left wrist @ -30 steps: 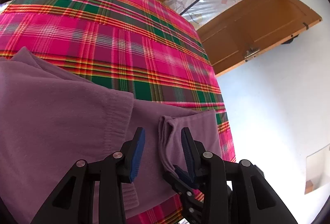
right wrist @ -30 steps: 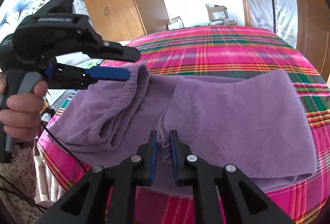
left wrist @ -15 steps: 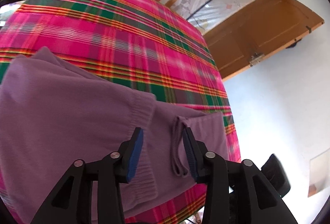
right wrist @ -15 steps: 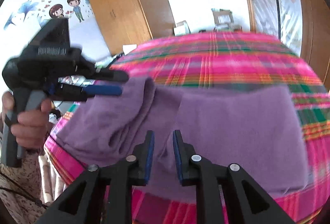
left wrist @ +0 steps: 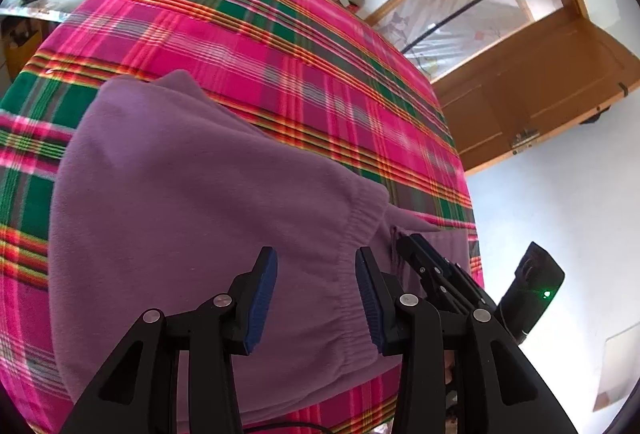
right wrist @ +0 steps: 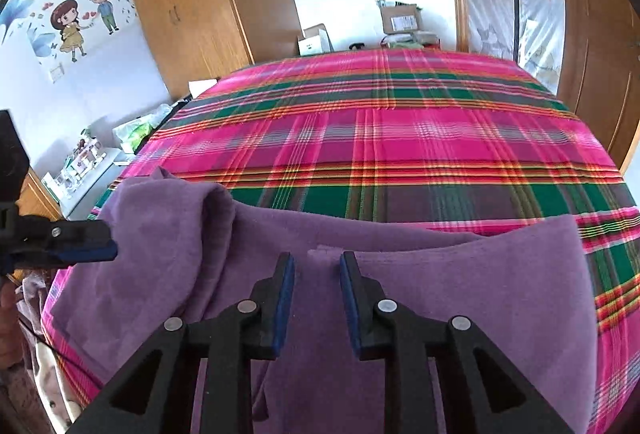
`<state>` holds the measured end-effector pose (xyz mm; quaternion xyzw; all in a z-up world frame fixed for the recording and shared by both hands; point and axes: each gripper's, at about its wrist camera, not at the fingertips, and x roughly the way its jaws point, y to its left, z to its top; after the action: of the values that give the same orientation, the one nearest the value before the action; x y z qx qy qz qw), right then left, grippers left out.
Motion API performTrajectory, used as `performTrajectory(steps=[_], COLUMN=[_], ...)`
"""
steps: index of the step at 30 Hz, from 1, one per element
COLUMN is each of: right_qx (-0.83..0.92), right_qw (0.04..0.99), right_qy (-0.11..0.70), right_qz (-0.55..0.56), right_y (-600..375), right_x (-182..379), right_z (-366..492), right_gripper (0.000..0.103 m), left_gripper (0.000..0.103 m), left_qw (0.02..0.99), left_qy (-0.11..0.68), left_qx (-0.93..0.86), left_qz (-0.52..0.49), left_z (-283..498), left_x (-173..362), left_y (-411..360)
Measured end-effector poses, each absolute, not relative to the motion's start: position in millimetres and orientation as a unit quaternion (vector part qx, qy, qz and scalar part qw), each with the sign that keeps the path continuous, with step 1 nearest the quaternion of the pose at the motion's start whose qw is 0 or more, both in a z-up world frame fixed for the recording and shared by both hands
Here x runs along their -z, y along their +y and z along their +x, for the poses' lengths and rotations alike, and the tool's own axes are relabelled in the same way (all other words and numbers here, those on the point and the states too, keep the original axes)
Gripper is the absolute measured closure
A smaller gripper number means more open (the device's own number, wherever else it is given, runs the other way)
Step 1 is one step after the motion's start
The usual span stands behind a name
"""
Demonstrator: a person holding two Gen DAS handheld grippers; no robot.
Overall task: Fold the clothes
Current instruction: 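Open both grippers and release the folded sweatpants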
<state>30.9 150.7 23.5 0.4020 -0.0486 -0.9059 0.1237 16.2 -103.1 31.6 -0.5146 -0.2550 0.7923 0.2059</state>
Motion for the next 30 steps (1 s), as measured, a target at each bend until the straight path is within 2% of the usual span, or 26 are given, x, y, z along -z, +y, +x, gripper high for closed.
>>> performTrajectory(steps=[6,13,22,30], right_qx=[0.904,0.916,0.915,0.919], right_qw=[0.117,0.123,0.111,0.101], right_qy=[-0.036,-0.032,-0.015,-0.017], right_qz=[0.41,0.381,0.388,0.381], right_y=[149.5,159.0,152.0,150.5], right_x=[-18.8,-43.5,-16.9,-25.1], right_z=[34.3,56.8,81.5,92.1], right_gripper=[0.077,0.077,0.077,0.077], left_gripper=[0.061,0.061,0.061,0.061], left_qw=[0.199,0.188,0.184,0.17], left_qy=[-0.262,-0.271,-0.265,-0.269], left_qx=[-0.796,-0.795,-0.798,-0.803], left_qz=[-0.508,-0.51,-0.509,-0.503], left_z=[15.0,22.4,35.7,49.1], left_x=[-33.8,-29.9,-28.0,-26.5], left_y=[-113.6,-124.4,-136.1,-155.7])
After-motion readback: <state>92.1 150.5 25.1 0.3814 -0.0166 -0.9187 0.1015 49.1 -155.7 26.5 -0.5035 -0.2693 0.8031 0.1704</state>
